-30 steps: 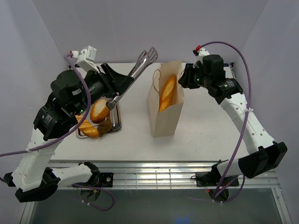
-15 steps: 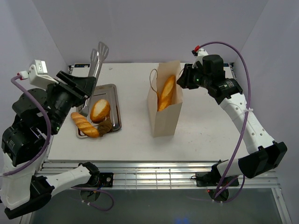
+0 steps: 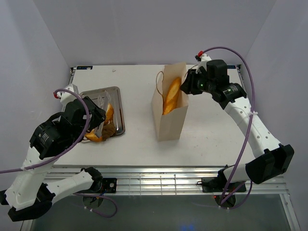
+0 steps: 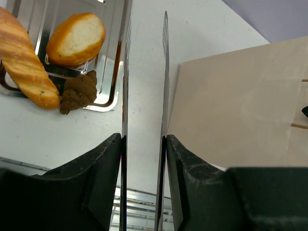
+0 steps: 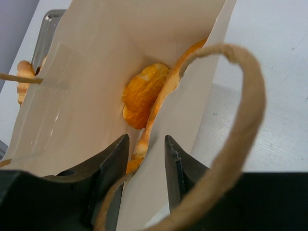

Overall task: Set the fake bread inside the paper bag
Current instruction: Pick up the fake bread from the plate.

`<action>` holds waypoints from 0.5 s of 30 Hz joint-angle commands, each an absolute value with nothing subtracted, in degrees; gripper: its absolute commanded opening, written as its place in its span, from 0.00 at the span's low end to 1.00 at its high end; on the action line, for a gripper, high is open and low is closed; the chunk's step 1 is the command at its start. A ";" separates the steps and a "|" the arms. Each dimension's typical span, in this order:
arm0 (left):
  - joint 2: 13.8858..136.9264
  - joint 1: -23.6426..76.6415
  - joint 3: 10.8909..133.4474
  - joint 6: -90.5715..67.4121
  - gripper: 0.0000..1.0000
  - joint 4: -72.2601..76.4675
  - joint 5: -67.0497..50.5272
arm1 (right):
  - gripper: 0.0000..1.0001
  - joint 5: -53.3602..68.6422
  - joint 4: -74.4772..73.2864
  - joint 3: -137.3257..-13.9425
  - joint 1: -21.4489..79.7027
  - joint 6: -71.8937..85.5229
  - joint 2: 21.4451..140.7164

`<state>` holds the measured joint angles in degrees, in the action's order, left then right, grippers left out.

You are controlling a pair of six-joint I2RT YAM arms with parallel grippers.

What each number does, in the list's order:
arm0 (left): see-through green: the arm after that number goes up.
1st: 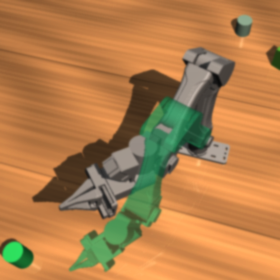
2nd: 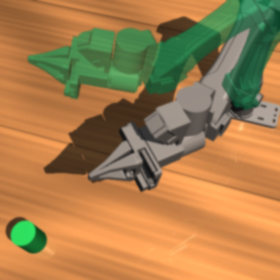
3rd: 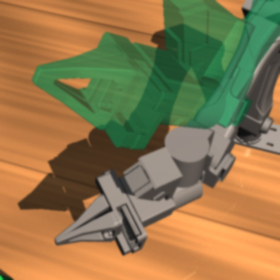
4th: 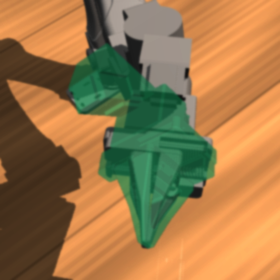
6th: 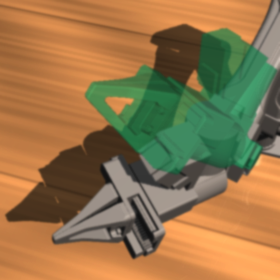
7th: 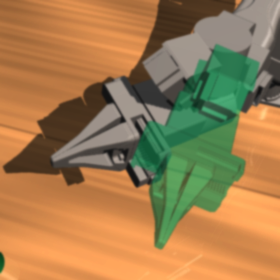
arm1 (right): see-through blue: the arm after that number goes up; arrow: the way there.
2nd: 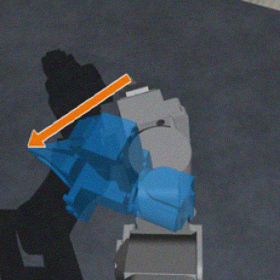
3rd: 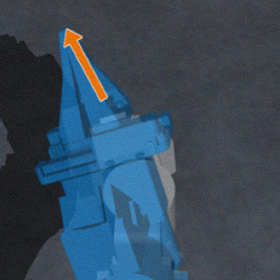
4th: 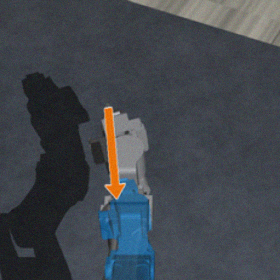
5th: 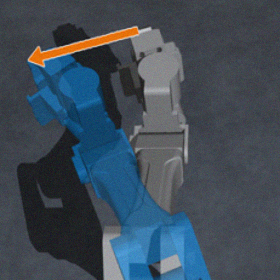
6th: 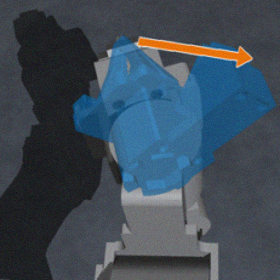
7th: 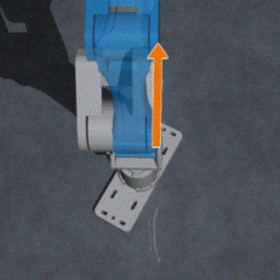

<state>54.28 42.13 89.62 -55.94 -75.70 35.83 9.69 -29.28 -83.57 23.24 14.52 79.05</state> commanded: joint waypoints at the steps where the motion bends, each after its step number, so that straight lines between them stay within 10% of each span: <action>1: 51.59 42.28 85.89 -58.97 0.51 -80.51 35.51 | 0.42 11.16 -26.10 -82.44 22.94 14.68 77.35; 10: 58.26 38.33 83.32 -53.38 0.45 -80.42 40.78 | 0.42 12.13 -25.40 -81.04 22.85 14.68 76.82; 15: 64.25 20.15 81.39 -36.59 0.36 -69.28 33.94 | 0.42 13.27 -24.26 -79.45 22.76 14.94 76.73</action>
<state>63.05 28.71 82.50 -48.58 -75.75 36.34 11.81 -27.07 -80.29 23.07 14.63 78.37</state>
